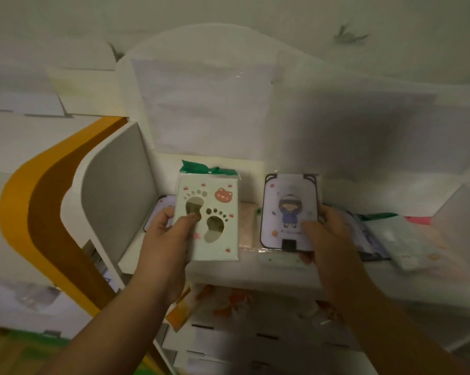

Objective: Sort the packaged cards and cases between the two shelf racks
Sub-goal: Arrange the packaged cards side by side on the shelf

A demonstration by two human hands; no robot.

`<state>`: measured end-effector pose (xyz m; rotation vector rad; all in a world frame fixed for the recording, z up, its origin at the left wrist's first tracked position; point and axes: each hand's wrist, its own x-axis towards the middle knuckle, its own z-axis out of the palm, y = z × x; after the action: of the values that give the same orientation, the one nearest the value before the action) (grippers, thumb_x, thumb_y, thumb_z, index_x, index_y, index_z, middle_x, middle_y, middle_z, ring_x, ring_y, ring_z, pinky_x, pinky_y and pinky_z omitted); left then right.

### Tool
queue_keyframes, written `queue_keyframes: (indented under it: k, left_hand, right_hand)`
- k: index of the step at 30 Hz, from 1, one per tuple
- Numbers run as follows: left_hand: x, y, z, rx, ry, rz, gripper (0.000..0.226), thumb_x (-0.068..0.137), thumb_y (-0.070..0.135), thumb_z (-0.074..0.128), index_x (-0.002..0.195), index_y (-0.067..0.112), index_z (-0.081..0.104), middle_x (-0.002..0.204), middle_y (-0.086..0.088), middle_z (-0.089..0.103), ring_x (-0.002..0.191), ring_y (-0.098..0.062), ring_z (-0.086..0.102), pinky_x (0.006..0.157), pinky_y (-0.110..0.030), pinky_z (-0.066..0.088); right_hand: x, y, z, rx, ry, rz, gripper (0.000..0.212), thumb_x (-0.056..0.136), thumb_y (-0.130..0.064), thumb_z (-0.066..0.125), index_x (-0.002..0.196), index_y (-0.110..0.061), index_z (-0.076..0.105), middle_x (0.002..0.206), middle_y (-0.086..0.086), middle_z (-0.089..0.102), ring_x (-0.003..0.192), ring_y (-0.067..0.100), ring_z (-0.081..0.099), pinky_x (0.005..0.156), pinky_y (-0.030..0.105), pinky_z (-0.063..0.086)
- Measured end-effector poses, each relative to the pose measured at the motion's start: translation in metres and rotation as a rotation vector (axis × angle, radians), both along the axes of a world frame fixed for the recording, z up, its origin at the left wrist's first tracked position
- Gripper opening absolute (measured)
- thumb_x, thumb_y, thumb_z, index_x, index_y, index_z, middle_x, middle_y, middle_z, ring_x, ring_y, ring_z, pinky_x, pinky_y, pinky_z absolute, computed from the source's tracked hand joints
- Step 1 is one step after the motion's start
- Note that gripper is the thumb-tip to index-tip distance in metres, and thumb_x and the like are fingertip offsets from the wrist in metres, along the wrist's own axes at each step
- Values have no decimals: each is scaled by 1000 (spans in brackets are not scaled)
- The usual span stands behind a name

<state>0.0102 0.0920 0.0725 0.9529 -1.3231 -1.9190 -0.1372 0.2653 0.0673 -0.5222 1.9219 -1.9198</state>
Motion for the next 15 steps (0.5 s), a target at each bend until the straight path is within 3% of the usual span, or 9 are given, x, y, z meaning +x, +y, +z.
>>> queue_keyframes:
  k: [6, 9, 12, 15]
  left_hand:
    - [16, 53, 9, 25, 1, 71, 14, 95, 21, 58, 109, 22, 59, 97, -10, 75, 81, -29, 74, 60, -39, 58]
    - [29, 76, 16, 1, -9, 77, 17, 96, 19, 56, 112, 14, 57, 87, -11, 75, 73, -26, 74, 50, -35, 58]
    - [47, 88, 25, -48, -55, 105, 16, 97, 20, 55, 110, 11, 57, 89, -12, 75, 76, -29, 74, 63, -45, 62]
    - [69, 90, 32, -93, -77, 127, 12, 96, 14, 54, 108, 13, 57, 91, -11, 74, 79, -28, 74, 60, -38, 61]
  right_hand:
    - [12, 46, 6, -22, -42, 71, 16, 99, -13, 53, 103, -29, 55, 94, -4, 70, 65, -1, 70, 44, 13, 48]
    - [17, 61, 0, -19, -76, 121, 18, 101, -16, 49, 102, -32, 57, 84, -11, 75, 72, 6, 72, 54, 24, 54]
    - [29, 68, -2, -54, -124, 133, 21, 101, -16, 49, 107, -32, 60, 86, -9, 76, 69, 15, 67, 51, 26, 46]
    - [41, 65, -2, -97, -148, 144, 20, 100, -15, 50, 109, -29, 61, 86, 0, 76, 71, 28, 59, 48, 27, 39]
